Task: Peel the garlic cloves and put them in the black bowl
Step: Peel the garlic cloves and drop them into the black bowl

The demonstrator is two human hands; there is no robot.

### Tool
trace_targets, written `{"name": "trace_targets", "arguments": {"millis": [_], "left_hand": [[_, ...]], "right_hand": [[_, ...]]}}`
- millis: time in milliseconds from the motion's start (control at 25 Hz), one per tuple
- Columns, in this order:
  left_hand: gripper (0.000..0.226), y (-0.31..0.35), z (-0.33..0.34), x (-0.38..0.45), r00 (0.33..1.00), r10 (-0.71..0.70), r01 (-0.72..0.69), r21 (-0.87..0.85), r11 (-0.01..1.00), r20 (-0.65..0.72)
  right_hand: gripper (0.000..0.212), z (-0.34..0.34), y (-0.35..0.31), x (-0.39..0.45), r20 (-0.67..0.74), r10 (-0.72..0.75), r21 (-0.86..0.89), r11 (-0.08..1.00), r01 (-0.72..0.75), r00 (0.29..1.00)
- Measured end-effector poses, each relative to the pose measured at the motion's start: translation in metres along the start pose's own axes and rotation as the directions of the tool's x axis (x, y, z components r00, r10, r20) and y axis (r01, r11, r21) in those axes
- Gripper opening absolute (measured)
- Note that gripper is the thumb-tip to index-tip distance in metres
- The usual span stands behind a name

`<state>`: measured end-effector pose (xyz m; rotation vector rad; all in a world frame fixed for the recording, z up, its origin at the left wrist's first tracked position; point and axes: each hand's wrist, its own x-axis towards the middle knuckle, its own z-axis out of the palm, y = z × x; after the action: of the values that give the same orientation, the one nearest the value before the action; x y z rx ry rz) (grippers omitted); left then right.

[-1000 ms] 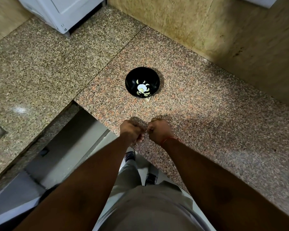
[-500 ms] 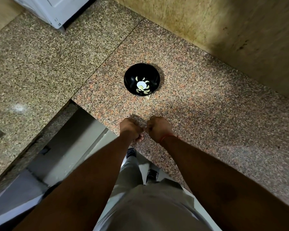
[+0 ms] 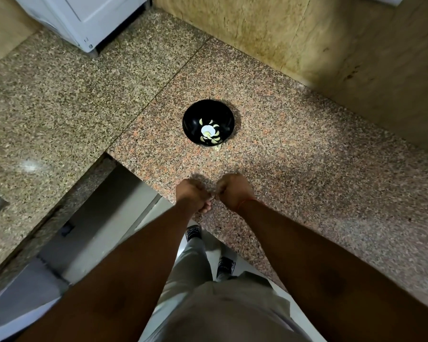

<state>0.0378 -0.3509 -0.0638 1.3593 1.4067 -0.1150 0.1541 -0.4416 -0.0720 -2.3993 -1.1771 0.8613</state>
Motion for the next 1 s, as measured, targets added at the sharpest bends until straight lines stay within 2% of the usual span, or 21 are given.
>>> {"name": "trace_targets", "arguments": {"millis": [120, 200, 280, 400, 520, 600, 800, 1000], "left_hand": [[0.008, -0.009, -0.001, -0.008, 0.997, 0.06, -0.057, -0.069, 0.996, 0.043], [0.012, -0.015, -0.001, -0.01, 0.993, 0.073, -0.055, -0.18, 0.982, 0.095], [0.013, -0.016, -0.001, -0.013, 0.981, 0.12, -0.087, -0.202, 0.975, 0.154], [0.015, -0.014, -0.003, -0.018, 0.965, 0.174, -0.126, -0.229, 0.965, 0.199], [0.014, -0.015, -0.001, -0.018, 0.96, 0.194, -0.144, -0.24, 0.96, 0.2], [0.014, -0.018, 0.0, -0.017, 0.954, 0.225, -0.174, -0.247, 0.953, 0.199], [0.015, -0.019, 0.004, -0.018, 0.952, 0.24, -0.191, -0.244, 0.951, 0.189], [0.013, -0.021, 0.005, -0.021, 0.973, 0.191, -0.154, -0.247, 0.957, 0.133]], "right_hand": [[0.023, 0.003, 0.008, -0.007, -0.039, -0.014, 0.053, 0.998, 0.016, 0.999], [0.023, 0.005, 0.012, -0.011, -0.071, 0.027, 0.159, 0.987, -0.015, 0.997], [0.019, 0.001, 0.013, -0.015, -0.048, 0.068, 0.304, 0.951, -0.05, 0.997], [0.009, -0.009, 0.015, -0.019, 0.063, 0.142, 0.569, 0.808, -0.153, 0.988], [0.009, -0.01, 0.013, -0.024, 0.161, 0.235, 0.73, 0.626, -0.276, 0.959], [0.01, -0.007, 0.011, -0.025, 0.18, 0.264, 0.776, 0.554, -0.302, 0.948], [0.011, -0.008, 0.009, -0.023, 0.217, 0.275, 0.798, 0.503, -0.333, 0.937], [0.01, -0.005, 0.004, -0.024, 0.24, 0.29, 0.816, 0.457, -0.355, 0.926]]}}
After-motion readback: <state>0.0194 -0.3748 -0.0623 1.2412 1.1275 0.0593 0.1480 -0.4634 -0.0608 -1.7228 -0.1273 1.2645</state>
